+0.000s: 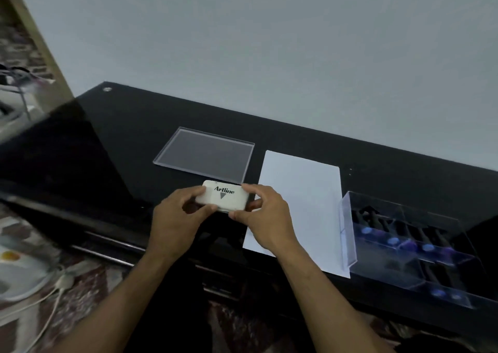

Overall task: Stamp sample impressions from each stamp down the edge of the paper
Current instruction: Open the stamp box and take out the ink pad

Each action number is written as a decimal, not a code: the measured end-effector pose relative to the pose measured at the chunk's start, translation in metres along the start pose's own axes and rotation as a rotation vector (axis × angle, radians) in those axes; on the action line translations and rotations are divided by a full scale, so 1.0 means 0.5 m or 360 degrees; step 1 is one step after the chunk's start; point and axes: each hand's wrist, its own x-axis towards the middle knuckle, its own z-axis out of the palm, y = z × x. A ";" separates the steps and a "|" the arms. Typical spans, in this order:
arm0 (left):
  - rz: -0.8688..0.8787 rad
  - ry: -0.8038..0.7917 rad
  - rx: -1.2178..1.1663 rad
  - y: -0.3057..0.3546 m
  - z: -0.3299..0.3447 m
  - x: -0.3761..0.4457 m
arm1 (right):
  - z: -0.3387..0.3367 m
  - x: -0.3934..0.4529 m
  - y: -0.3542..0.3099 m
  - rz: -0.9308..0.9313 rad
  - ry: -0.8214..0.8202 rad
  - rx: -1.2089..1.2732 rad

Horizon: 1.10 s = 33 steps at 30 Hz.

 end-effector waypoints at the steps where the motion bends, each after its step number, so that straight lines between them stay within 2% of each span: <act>1: -0.0009 0.0006 0.0030 -0.015 -0.012 0.006 | 0.017 0.007 -0.001 -0.0015 -0.0010 -0.0019; 9: -0.0029 0.0010 0.0303 -0.101 -0.083 0.053 | 0.146 0.046 0.002 -0.0171 -0.0031 -0.0379; 17: 0.0108 -0.0068 0.0499 -0.141 -0.088 0.085 | 0.175 0.064 0.011 -0.0187 -0.0009 -0.0636; 33: 0.0247 -0.0032 0.0646 -0.139 -0.064 0.074 | 0.127 0.070 0.025 -0.0191 -0.0044 -0.0587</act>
